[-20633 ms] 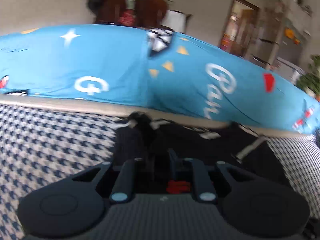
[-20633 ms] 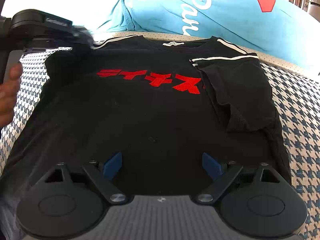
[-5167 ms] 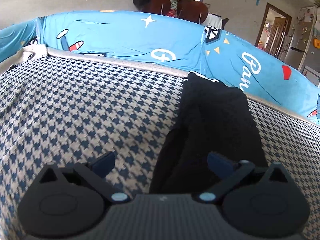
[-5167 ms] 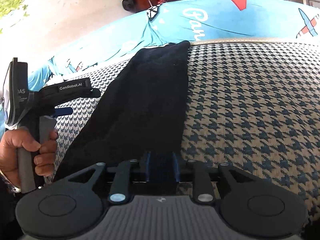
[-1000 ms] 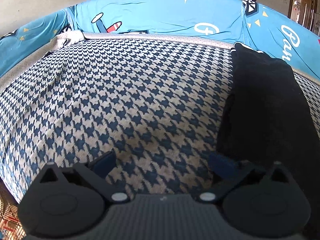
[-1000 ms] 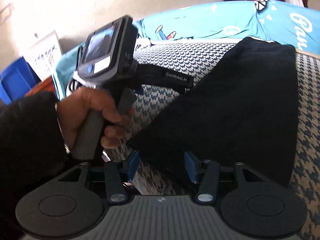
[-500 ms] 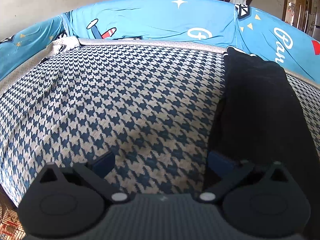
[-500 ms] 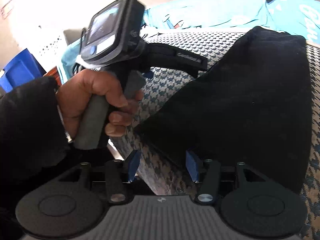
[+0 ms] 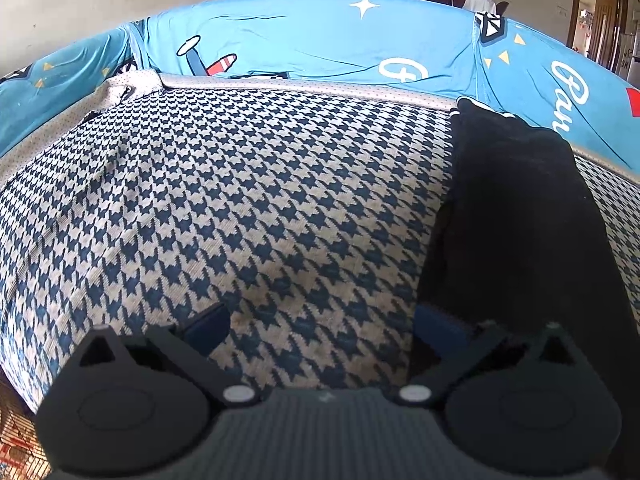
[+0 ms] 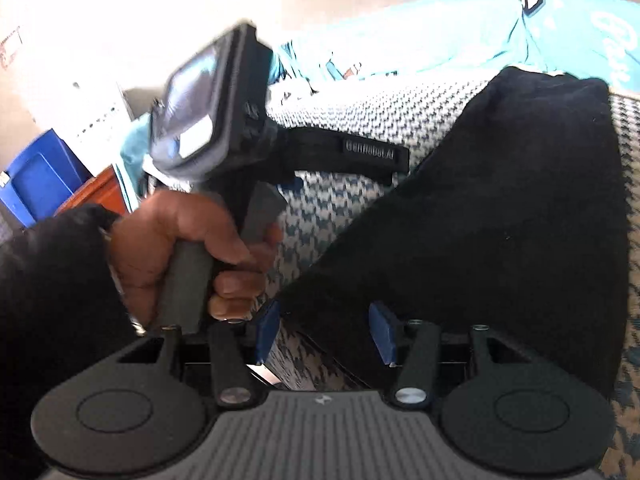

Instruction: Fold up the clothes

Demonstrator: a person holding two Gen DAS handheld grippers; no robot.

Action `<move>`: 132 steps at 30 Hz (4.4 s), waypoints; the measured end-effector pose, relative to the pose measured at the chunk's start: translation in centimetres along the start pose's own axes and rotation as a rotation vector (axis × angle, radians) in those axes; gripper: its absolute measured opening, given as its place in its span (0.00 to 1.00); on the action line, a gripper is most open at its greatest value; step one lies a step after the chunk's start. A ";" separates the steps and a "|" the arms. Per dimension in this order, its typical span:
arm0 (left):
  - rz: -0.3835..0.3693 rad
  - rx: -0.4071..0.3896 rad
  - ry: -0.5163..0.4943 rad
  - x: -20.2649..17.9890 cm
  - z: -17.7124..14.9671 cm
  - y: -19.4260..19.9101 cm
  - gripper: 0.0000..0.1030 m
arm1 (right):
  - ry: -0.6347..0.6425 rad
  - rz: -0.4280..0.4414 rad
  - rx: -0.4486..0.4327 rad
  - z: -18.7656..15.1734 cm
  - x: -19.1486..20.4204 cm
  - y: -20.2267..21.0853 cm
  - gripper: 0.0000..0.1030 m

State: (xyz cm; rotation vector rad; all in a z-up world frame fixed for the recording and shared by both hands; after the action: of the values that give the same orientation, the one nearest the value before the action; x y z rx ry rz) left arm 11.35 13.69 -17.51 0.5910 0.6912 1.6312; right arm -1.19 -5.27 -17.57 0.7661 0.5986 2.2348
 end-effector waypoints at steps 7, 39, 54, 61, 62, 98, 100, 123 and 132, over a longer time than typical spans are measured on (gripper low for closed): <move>-0.002 0.001 0.006 0.0 0.0 0.0 1.00 | -0.023 0.089 0.054 -0.9 0.6 -0.4 0.50; -0.031 0.028 -0.078 -3.0 -1.6 -0.6 1.00 | -0.209 -0.284 -0.100 0.1 -6.6 4.0 0.50; -0.026 0.024 -0.073 -2.8 -1.9 -0.6 1.00 | -0.257 -0.311 -0.070 -1.3 -6.8 6.0 0.50; -0.017 0.029 -0.062 -2.9 -1.8 -0.3 1.00 | -0.256 -0.290 -0.043 -1.4 -6.9 6.3 0.51; -0.019 0.029 -0.060 -2.9 -1.7 -0.3 1.00 | -0.258 -0.286 -0.041 -1.3 -7.0 6.3 0.51; -0.252 0.038 -0.119 -17.4 -3.1 9.6 1.00 | -0.321 -0.352 -0.122 8.4 -20.3 9.8 0.56; -0.256 0.034 -0.141 -18.0 -3.1 9.4 1.00 | -0.334 -0.351 -0.128 8.8 -21.1 9.6 0.56; -0.233 0.106 -0.210 -17.4 0.2 1.7 1.00 | -0.331 -0.204 -0.123 13.3 -25.1 3.2 0.56; -0.222 0.109 -0.166 -17.0 1.4 -1.0 1.00 | -0.339 -0.153 -0.143 15.6 -27.5 0.2 0.56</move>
State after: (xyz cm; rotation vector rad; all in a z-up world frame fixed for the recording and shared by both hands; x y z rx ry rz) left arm 15.86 -2.82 -17.32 0.6951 0.6999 1.3296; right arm 25.27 -22.47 -15.79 0.9637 0.3180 1.9273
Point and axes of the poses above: each gripper's, at about its wrist camera, not at the fingertips, and y roughly against the way its jaws point, x to its left, z to its top, the point moved 7 cm from there along -y, roughly the way its jaws point, and after that the axes turned 1 degree about -y, right-handed, at the moved point
